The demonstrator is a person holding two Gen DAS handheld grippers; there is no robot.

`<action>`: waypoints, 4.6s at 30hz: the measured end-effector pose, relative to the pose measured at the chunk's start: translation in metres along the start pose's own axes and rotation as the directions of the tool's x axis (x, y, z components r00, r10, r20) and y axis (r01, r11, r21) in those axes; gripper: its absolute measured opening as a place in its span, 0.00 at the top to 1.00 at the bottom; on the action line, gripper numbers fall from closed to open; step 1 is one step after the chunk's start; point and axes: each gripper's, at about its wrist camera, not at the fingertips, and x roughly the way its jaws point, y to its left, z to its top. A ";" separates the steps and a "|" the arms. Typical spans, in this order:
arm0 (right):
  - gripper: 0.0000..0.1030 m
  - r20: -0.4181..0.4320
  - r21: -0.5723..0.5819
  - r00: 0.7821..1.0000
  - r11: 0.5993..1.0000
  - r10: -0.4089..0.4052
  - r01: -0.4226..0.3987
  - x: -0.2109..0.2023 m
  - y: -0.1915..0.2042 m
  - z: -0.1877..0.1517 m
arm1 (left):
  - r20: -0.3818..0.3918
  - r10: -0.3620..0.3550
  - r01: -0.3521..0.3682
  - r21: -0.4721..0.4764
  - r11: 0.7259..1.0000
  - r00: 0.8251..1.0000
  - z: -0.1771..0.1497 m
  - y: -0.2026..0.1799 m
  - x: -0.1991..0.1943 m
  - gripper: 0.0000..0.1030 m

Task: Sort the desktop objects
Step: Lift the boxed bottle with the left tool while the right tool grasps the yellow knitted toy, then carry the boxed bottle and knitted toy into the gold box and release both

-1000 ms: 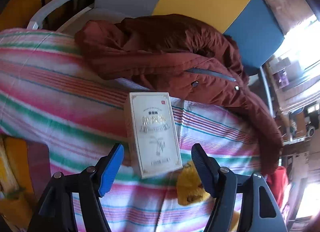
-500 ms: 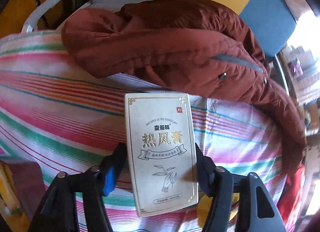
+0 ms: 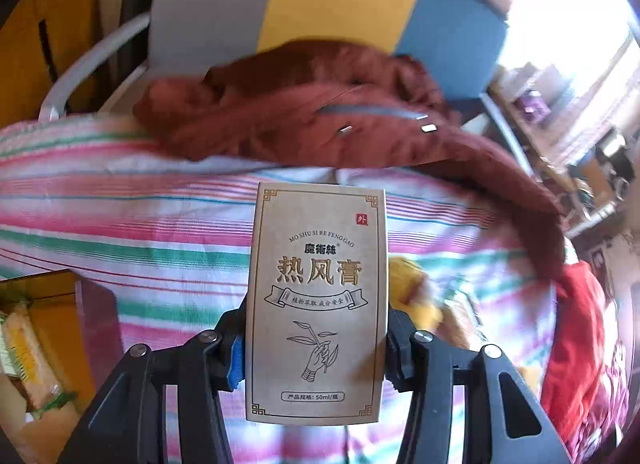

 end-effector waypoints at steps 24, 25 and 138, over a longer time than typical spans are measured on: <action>0.06 0.087 -0.094 0.996 0.995 -0.008 0.016 -0.005 0.017 -0.009 | 0.385 0.003 -0.054 0.122 0.991 0.923 -0.095 0.079 -0.246 0.50; 0.07 0.089 -0.103 0.996 0.995 -0.003 0.012 -0.005 0.019 -0.010 | 0.393 0.010 -0.063 0.123 0.990 0.920 -0.103 0.085 -0.245 0.49; 0.46 -0.032 -0.259 0.977 0.942 0.213 -0.214 0.040 0.211 -0.027 | 0.276 0.108 -0.067 -0.154 0.986 0.955 -0.175 0.202 -0.152 0.55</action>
